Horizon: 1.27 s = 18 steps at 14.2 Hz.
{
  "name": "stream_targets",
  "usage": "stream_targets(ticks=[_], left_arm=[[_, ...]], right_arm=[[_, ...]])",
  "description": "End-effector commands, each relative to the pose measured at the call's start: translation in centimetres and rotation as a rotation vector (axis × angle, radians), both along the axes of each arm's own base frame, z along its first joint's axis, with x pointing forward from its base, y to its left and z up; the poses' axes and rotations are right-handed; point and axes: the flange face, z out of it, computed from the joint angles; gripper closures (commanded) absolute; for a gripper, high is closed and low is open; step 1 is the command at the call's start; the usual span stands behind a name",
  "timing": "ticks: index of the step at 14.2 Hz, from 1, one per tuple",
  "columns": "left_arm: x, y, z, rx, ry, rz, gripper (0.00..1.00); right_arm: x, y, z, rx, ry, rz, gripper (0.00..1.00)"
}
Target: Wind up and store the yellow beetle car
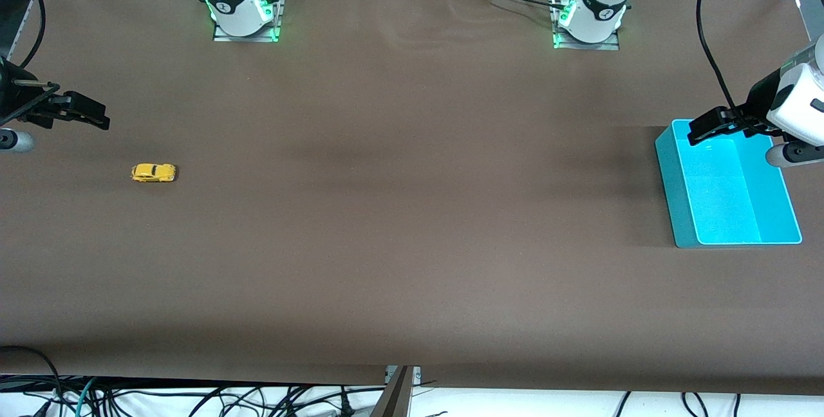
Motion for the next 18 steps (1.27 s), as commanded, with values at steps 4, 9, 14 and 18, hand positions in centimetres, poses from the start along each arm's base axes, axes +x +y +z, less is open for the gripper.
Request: stream_targets(ticks=[4,9,14,18], left_arm=[[0.0,0.2,0.6,-0.02,-0.01,0.01,0.0],[0.0,0.2,0.6,-0.02,-0.011,0.01,0.0],[0.0,0.2,0.6,-0.02,-0.011,0.012,0.0],[0.0,0.2,0.7,-0.02,-0.013,0.012,0.0]], right_arm=[[0.0,-0.2,0.1,0.005,-0.007,-0.004,0.0],[0.2,0.0,-0.4,-0.01,0.006,0.006,0.0],[1.5,-1.3,-3.9,0.019,0.076,0.294,0.0],[3.0,-1.7,-8.1,0.011,0.146,0.511,0.0]])
